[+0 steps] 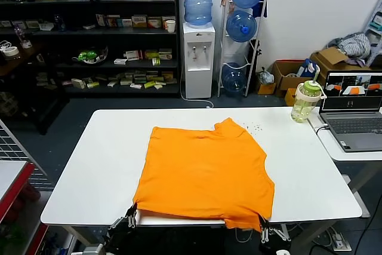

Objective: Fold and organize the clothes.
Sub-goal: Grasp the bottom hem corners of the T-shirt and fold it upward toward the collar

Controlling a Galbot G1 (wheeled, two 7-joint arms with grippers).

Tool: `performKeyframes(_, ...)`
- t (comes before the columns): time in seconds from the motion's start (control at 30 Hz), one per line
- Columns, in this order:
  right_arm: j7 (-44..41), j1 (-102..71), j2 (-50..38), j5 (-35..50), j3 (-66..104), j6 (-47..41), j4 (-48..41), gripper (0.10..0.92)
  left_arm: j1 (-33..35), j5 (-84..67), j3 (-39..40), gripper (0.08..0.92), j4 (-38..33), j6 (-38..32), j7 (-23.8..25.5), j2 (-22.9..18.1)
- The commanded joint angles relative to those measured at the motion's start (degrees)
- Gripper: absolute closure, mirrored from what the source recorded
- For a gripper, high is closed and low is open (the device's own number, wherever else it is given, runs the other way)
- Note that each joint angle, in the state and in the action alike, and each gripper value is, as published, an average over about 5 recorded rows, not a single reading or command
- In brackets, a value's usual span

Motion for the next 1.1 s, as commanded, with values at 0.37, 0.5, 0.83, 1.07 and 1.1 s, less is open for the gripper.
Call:
performKeyframes(0.37, 4.53, 28.1, -4.78, 9.07, -5.87, -2.73, -12.43, 0.9, -21.91, -3.97, 5.96, 0.902, 12.5, -2.78, 2.64, 3.06)
performKeyframes(0.5, 4.85, 32.8, -5.45, 9.75, -9.07, -3.22, -16.3, 0.9, -25.17, -4.15, 7.6, 0.902, 16.14, -2.75, 2.4, 3.19)
performKeyframes(0.83, 5.12, 38.08, -3.35, 9.72, -13.32, -4.6, -21.37, 0.873, -29.08, -3.97, 8.75, 0.902, 21.06, -2.17, 1.65, 2.38)
performKeyframes(1.07, 3.59, 37.76, -3.4, 9.06, -11.9, -5.55, -21.69, 0.686, -28.59, -3.15, 8.14, 0.767, 21.53, -1.03, 1.14, 1.99)
performKeyframes(1.1, 3.34, 37.49, -3.52, 8.67, -11.44, -5.56, -21.53, 0.651, -28.27, -2.87, 7.95, 0.732, 21.41, -0.83, 0.97, 2.02)
